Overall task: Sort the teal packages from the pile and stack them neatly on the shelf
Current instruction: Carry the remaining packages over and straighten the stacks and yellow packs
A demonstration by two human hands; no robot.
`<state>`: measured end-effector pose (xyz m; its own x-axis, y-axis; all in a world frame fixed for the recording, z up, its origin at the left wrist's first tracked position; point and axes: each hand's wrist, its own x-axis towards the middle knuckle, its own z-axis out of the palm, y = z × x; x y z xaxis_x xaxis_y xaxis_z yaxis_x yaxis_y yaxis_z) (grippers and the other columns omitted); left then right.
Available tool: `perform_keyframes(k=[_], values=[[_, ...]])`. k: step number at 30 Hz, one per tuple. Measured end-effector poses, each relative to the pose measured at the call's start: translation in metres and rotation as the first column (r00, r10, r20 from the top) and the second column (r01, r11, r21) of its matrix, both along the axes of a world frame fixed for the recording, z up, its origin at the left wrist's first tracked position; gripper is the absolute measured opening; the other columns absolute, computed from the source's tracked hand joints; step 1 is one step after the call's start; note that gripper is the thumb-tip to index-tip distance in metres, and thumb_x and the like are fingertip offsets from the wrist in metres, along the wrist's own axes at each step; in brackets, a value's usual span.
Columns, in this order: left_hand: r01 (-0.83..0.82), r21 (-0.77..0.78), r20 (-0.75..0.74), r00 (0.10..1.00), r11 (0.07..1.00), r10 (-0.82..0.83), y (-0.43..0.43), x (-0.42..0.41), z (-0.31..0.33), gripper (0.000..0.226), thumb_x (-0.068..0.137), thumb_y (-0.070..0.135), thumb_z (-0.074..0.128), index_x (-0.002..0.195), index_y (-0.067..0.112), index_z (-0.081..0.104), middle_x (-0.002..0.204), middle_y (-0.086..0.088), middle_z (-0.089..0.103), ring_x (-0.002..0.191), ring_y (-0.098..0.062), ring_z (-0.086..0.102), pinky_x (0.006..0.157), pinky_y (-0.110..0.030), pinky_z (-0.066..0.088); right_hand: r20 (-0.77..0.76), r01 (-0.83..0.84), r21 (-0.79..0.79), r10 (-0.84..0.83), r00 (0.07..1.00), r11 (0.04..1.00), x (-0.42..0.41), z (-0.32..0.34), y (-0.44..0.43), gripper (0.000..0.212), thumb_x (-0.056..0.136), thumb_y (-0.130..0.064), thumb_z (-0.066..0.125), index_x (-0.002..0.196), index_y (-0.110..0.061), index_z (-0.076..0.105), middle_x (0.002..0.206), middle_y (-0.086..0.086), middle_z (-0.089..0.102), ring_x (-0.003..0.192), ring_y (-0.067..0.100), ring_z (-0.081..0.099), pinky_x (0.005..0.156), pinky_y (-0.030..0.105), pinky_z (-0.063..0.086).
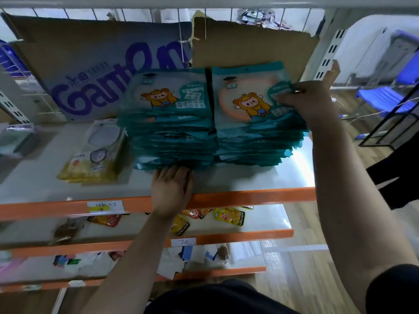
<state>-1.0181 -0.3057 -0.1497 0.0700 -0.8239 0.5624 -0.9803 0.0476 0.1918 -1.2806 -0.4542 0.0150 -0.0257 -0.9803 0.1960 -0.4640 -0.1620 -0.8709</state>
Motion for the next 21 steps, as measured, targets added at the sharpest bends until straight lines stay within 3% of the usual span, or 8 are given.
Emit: perform_keyframes(k=[4, 8, 11, 14, 19, 21], values=[[-0.025, 0.078, 0.018, 1.000, 0.997, 0.024, -0.001, 0.001, -0.002, 0.030, 0.094, 0.029, 0.044, 0.087, 0.011, 0.067, 0.082, -0.008, 0.068, 0.075, -0.028, 0.062, 0.072, -0.036, 0.043, -0.273, 0.101, -0.107, -0.127, 0.954, 0.989, 0.003, -0.008, -0.004, 0.038, 0.077, -0.029, 0.077, 0.104, -0.003, 0.072, 0.098, 0.018, 0.069, 0.090, 0.030, 0.064, 0.084, 0.046, 0.052], [-0.047, 0.114, 0.011, 0.999, 0.992, 0.046, -0.001, 0.001, -0.002, 0.031, 0.094, 0.030, 0.043, 0.087, 0.012, 0.066, 0.083, -0.008, 0.068, 0.076, -0.027, 0.062, 0.073, -0.035, 0.042, -0.351, 0.127, -0.205, -0.194, 0.916, 0.970, 0.005, -0.011, -0.002, 0.046, 0.079, -0.037, 0.075, 0.115, -0.008, 0.070, 0.112, 0.013, 0.067, 0.103, 0.028, 0.061, 0.090, 0.041, 0.048], [-0.066, 0.143, 0.014, 0.998, 0.988, 0.065, 0.000, 0.000, -0.001, 0.032, 0.094, 0.031, 0.041, 0.086, 0.012, 0.065, 0.082, -0.009, 0.068, 0.075, -0.028, 0.062, 0.072, -0.035, 0.042, -0.422, 0.096, -0.262, -0.203, 0.883, 0.960, 0.010, -0.009, 0.001, 0.035, 0.083, -0.029, 0.071, 0.112, -0.011, 0.070, 0.111, 0.014, 0.067, 0.103, 0.028, 0.060, 0.088, 0.038, 0.046], [-0.065, 0.181, -0.004, 0.998, 0.981, 0.067, 0.002, 0.001, 0.002, 0.034, 0.094, 0.031, 0.039, 0.088, 0.011, 0.066, 0.084, -0.009, 0.068, 0.078, -0.029, 0.062, 0.074, -0.037, 0.043, -0.450, 0.017, -0.308, -0.162, 0.878, 0.951, 0.020, -0.008, 0.008, 0.026, 0.087, -0.020, 0.062, 0.111, -0.011, 0.070, 0.104, 0.013, 0.070, 0.097, 0.028, 0.063, 0.084, 0.035, 0.047], [-0.033, 0.219, -0.011, 0.999, 0.975, 0.036, 0.006, 0.010, 0.008, 0.035, 0.095, 0.033, 0.037, 0.096, 0.013, 0.067, 0.095, -0.008, 0.068, 0.089, -0.030, 0.061, 0.081, -0.039, 0.041, -0.457, -0.142, -0.348, -0.035, 0.889, 0.927, 0.052, -0.010, 0.027, 0.023, 0.089, -0.020, 0.061, 0.108, -0.012, 0.071, 0.103, 0.011, 0.070, 0.089, 0.024, 0.064, 0.079, 0.030, 0.050], [-0.066, 0.223, 0.001, 0.998, 0.973, 0.068, 0.012, 0.019, 0.011, 0.031, 0.095, 0.032, 0.041, 0.099, 0.014, 0.067, 0.096, -0.008, 0.066, 0.090, -0.031, 0.060, 0.081, -0.040, 0.040, -0.473, -0.215, -0.383, 0.009, 0.881, 0.898, 0.069, -0.014, 0.041, 0.019, 0.089, -0.020, 0.060, 0.101, -0.010, 0.071, 0.098, 0.013, 0.068, 0.087, 0.026, 0.063, 0.076, 0.034, 0.050]])
